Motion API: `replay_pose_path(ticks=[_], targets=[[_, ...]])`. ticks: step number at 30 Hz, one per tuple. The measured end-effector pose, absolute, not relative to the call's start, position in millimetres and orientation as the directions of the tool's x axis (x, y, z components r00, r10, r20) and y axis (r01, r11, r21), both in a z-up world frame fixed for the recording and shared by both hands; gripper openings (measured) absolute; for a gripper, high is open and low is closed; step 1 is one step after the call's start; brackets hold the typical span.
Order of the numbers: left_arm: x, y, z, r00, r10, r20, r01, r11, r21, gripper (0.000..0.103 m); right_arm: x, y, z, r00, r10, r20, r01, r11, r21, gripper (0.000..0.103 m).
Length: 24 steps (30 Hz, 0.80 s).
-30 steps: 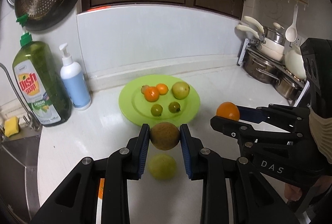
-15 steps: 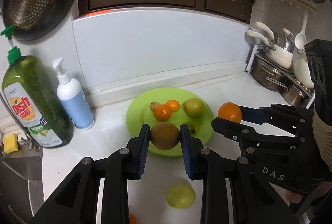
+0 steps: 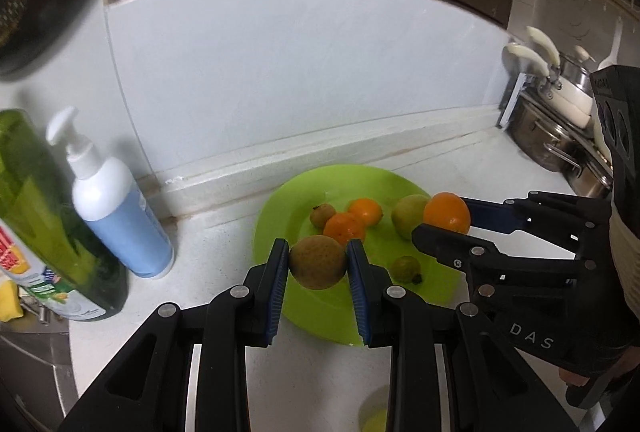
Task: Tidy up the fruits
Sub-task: 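Carry the orange and kiwi over the green plate, then open both grippers to release the orange and kiwi onto the plate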
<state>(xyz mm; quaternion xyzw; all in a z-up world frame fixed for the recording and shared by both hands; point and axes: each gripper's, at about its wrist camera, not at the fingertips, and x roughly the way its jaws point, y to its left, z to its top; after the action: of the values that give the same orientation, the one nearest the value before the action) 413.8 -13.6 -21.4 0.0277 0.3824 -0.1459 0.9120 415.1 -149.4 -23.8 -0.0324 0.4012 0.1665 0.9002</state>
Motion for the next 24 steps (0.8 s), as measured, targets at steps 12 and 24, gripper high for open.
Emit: replay_pose_path(ticks=[12,24], targets=[[448,-24,-49,0.607,-0.24,-0.758,0.293,0.954,-0.068,0.03,450,-147,-57,0.564,0.263,-0.783,-0.314,0.945,0.091,0.036],[465,-24,-65,0.571,-0.241,-0.785,0.297,0.952,-0.076,0.03,463,-144,-72,0.538,0.253,-0.804,-0.312,0.946,0.088,0.036]])
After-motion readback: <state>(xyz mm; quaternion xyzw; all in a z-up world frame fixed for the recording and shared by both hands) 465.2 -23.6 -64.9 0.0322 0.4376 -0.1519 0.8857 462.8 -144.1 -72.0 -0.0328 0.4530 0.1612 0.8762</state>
